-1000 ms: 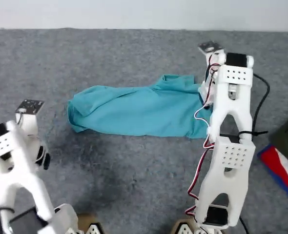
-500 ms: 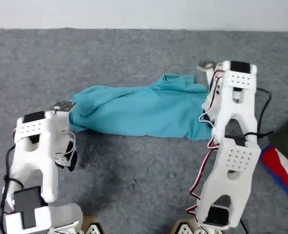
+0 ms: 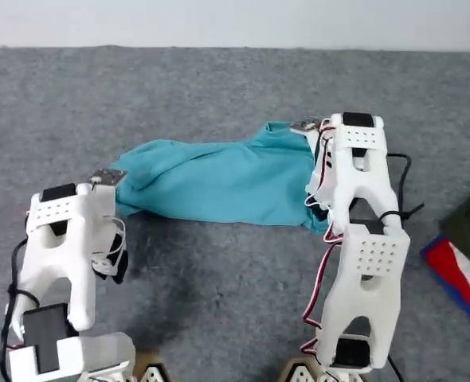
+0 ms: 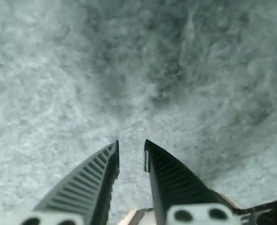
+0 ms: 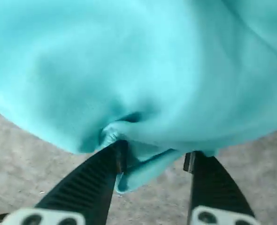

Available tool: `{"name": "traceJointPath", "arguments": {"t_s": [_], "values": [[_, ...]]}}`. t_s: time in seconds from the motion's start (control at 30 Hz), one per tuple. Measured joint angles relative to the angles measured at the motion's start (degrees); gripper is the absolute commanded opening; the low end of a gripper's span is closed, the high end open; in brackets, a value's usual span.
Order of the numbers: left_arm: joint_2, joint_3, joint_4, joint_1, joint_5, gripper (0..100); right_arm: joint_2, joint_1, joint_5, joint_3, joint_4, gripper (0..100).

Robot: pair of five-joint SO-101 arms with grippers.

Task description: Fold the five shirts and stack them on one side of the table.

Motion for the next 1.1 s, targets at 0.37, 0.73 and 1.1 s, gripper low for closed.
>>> {"name": "traceJointPath", "arguments": {"t_s": [0.37, 0.73, 1.1], "values": [[0.0, 4.7, -2.6, 0.0, 0.0, 9, 0.2, 1.4, 0.0, 0.5, 0.1, 1.0], [0.0, 4.7, -3.7, -3.3, 0.0, 9, -4.8, 12.0, 6.7, 1.0, 4.4, 1.0], [0.0, 4.7, -4.0, -7.1, -1.1, 9, -14.1, 28.1, 26.1, 18.9, 4.7, 1.5]]}}
